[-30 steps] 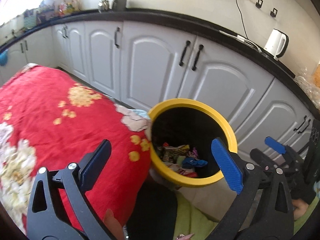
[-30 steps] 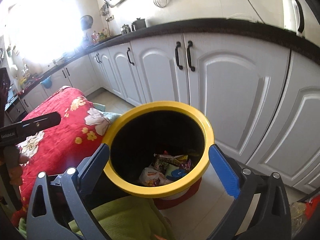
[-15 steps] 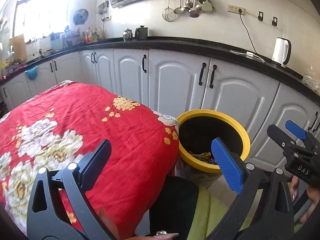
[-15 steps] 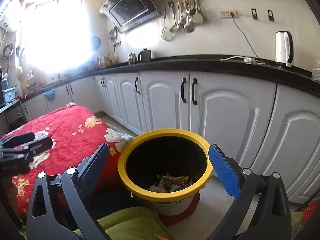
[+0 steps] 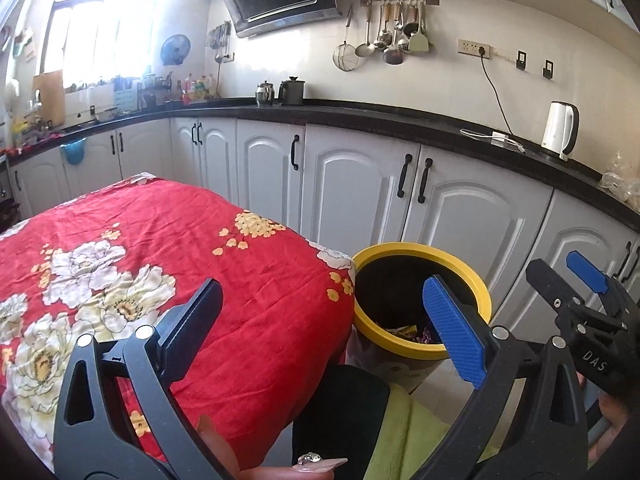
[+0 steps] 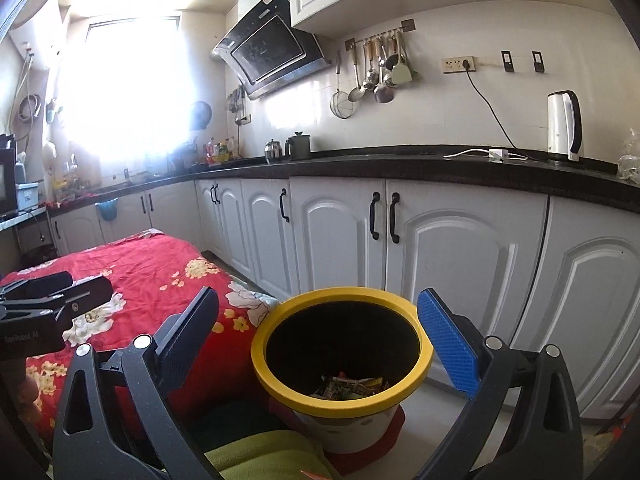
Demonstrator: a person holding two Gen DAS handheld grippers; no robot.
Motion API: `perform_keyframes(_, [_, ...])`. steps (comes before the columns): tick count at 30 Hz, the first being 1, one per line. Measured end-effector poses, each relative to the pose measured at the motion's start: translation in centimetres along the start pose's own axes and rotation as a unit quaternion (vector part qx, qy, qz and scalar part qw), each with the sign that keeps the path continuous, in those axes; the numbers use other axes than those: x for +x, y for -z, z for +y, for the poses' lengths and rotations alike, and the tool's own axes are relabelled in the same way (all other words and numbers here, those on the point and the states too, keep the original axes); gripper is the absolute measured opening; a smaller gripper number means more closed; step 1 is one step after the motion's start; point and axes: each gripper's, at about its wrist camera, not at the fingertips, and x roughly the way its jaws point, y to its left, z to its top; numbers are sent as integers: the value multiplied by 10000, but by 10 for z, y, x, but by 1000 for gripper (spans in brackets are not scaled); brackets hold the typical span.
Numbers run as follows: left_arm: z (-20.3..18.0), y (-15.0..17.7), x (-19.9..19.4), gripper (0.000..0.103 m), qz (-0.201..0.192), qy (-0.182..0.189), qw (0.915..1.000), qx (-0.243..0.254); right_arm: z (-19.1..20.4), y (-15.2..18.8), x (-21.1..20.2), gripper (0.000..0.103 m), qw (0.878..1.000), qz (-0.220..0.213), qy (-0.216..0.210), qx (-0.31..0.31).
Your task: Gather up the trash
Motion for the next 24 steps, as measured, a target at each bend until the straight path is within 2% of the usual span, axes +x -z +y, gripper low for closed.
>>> perform_keyframes(24, [2,-2,-1,92,-54,-20,10000,-25,3,1,3,97,10000,60,8,-38])
